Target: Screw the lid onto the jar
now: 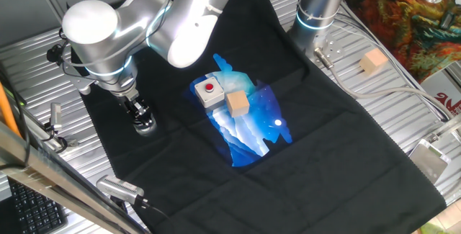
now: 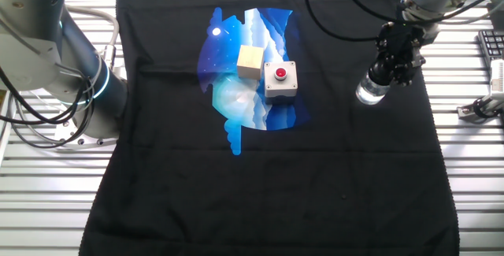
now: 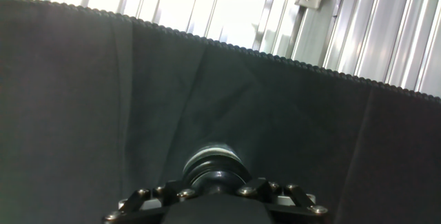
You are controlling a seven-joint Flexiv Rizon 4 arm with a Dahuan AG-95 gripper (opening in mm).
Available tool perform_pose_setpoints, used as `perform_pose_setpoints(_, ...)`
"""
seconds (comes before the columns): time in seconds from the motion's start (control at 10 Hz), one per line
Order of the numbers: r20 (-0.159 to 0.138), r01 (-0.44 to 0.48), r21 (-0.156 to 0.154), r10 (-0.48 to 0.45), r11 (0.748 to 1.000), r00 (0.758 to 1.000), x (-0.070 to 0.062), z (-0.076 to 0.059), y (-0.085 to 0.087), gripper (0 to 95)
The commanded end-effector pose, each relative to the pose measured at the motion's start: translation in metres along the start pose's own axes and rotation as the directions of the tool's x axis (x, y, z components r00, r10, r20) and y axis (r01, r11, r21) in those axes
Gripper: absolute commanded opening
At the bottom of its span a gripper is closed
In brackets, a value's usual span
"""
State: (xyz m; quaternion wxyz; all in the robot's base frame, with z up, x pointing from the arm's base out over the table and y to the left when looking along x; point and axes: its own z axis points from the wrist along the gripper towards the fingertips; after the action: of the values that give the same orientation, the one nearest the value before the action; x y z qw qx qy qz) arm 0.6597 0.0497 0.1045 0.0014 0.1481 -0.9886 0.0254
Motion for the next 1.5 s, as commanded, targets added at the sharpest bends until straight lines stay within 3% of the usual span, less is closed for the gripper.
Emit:
perform_pose_setpoints(0.1,0.002,0.003,0.002,-0.003,1.0,1.0,0.0006,0.0002,-0.0001,57.0)
perform_pose_setpoints(0.6,0.019,-0.003,-0.021,0.003,1.0,1.0,0.0008,0.0006,-0.0004,57.0)
perform_pose_setpoints(1.4,0.017,0.0,-0.019,0.0,1.0,1.0,0.001,0.0008,-0.0006,57.0)
perform_pose_setpoints(1.5,0.017,0.001,-0.019,-0.001,1.0,1.0,0.001,0.0009,-0.0007,76.0)
